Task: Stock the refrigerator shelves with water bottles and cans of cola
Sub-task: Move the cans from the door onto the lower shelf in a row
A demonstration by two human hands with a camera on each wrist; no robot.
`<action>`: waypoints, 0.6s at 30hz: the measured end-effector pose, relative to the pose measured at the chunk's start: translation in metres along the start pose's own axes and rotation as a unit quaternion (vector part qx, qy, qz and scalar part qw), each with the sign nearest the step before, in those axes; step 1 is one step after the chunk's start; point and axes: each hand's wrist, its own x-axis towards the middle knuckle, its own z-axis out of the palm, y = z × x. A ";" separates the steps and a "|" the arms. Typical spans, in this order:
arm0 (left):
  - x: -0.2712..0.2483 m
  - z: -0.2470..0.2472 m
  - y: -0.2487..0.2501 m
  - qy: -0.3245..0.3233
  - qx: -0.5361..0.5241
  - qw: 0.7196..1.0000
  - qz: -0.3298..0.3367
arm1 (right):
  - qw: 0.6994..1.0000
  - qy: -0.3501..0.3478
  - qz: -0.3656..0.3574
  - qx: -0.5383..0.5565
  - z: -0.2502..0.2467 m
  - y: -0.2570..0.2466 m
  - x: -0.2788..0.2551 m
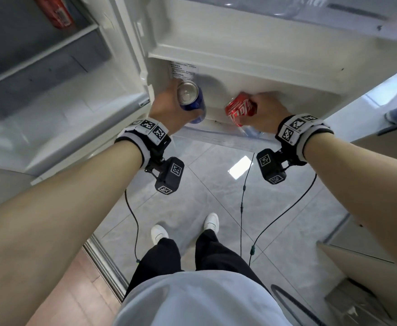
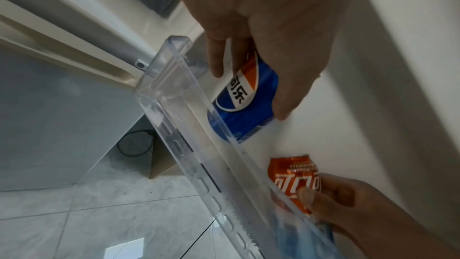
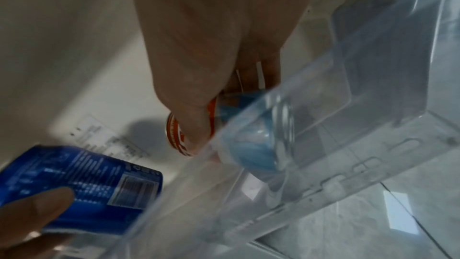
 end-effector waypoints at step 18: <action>-0.080 -0.081 0.006 0.109 0.019 0.992 -0.063 | 0.936 0.160 -0.198 0.242 0.010 -0.060 -0.060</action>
